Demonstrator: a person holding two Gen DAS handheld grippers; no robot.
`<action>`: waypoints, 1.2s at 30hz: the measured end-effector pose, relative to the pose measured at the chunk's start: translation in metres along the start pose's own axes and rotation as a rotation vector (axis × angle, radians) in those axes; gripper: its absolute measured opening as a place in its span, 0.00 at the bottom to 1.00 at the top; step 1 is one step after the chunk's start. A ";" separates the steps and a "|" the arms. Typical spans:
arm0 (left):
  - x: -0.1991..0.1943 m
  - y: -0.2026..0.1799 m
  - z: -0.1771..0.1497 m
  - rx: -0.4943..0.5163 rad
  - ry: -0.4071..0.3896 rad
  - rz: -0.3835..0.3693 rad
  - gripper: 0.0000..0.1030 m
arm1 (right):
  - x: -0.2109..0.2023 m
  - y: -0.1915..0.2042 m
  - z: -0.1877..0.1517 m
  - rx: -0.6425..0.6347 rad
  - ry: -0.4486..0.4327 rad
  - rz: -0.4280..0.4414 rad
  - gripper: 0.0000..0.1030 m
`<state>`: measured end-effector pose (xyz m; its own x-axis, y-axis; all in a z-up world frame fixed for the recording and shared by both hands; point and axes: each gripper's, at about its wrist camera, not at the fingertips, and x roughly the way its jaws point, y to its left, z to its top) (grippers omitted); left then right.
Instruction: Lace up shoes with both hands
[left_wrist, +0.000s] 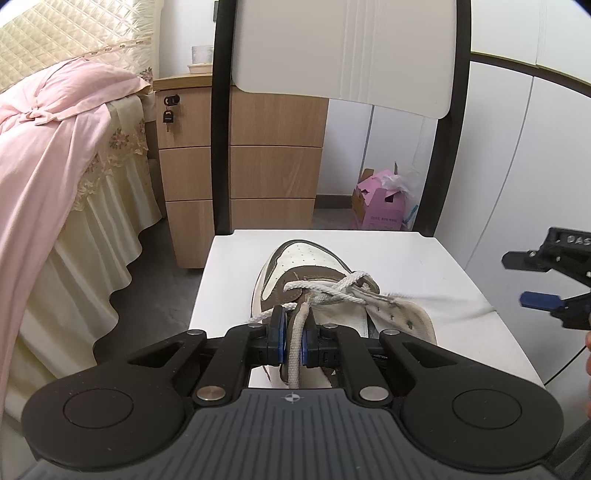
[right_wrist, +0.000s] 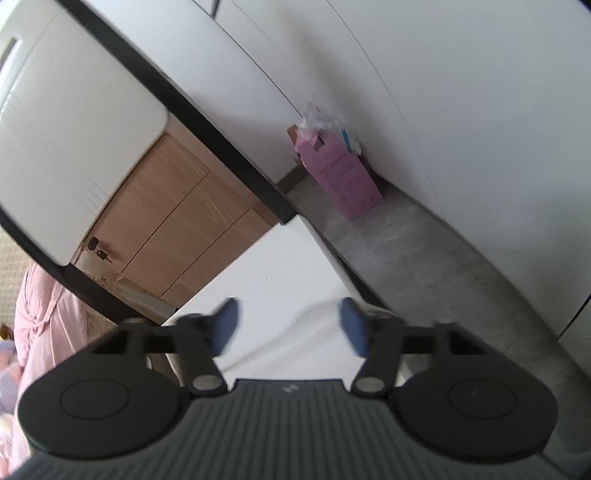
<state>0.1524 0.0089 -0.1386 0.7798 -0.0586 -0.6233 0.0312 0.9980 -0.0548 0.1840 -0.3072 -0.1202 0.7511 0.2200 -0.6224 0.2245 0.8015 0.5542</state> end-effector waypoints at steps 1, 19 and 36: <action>0.000 0.000 0.000 -0.001 0.001 -0.003 0.10 | -0.003 0.002 0.000 -0.019 0.002 0.001 0.76; 0.002 -0.006 -0.001 0.049 0.005 -0.043 0.10 | -0.047 0.010 -0.002 -0.011 -0.083 -0.001 1.00; -0.012 0.010 0.003 -0.010 -0.007 -0.158 0.49 | -0.036 0.086 -0.040 -0.360 -0.010 0.082 1.00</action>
<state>0.1452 0.0198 -0.1295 0.7698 -0.2148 -0.6010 0.1478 0.9761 -0.1595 0.1514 -0.2241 -0.0722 0.7640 0.2879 -0.5775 -0.0681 0.9259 0.3716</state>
